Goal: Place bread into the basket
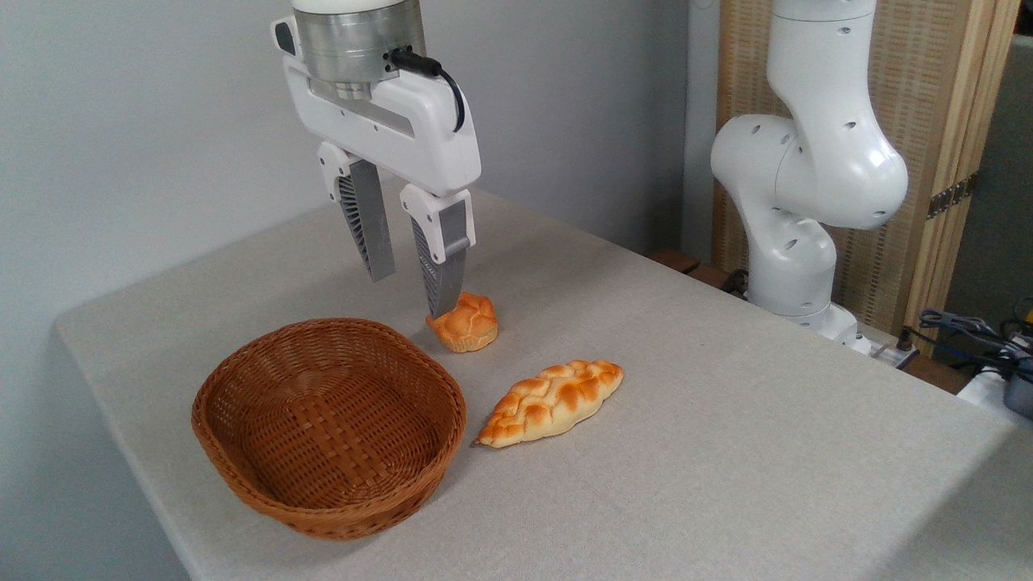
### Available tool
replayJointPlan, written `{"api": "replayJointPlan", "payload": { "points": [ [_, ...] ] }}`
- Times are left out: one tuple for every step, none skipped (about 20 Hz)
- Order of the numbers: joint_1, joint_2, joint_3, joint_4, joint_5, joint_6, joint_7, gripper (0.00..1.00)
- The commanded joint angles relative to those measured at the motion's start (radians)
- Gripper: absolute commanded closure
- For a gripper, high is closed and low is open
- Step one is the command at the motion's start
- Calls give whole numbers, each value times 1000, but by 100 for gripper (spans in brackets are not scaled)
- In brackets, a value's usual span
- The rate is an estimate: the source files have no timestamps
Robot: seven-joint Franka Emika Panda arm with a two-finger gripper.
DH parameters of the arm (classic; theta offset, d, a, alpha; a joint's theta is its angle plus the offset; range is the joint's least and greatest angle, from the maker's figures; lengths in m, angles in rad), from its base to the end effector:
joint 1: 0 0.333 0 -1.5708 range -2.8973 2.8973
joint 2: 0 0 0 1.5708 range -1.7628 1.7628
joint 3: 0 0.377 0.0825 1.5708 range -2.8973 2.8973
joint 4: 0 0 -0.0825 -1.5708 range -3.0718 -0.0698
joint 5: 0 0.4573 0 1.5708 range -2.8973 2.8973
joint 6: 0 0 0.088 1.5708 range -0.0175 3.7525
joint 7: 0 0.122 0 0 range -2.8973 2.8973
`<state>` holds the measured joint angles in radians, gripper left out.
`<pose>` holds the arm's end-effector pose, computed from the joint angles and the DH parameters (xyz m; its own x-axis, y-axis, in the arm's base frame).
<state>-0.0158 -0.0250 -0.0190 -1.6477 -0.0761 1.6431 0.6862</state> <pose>0.6238 -0.0306 0.6508 0.7537 -0.6542 0.0634 -0.6570 -0.7525 0.0456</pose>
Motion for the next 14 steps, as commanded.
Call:
{"api": "replayJointPlan", "payload": {
  "points": [
    [7, -16, 4, -3, -17, 6, 4, 0],
    [7, -16, 4, -3, -17, 6, 6, 0],
    [5, -15, 4, -3, -17, 7, 6, 0],
    [7, -15, 4, -3, -17, 9, 6, 0],
    [7, -15, 4, -3, -17, 9, 6, 0],
    [7, -16, 4, -4, -17, 7, 6, 0],
    [7, -16, 4, -6, -19, 9, 6, 0],
    [5, -19, 2, -15, -19, 9, 6, 0],
    [5, -27, -5, -30, -19, 12, 6, 0],
    [5, -35, -12, -50, -19, 12, 6, 0],
    [5, -47, -19, -69, -22, 14, 6, 0],
    [7, -61, -39, -93, -28, 18, 6, 0],
    [5, -78, -47, -130, -43, 38, 6, 0],
    [4, -101, -50, -176, -63, 70, 6, 0]
  ]
}}
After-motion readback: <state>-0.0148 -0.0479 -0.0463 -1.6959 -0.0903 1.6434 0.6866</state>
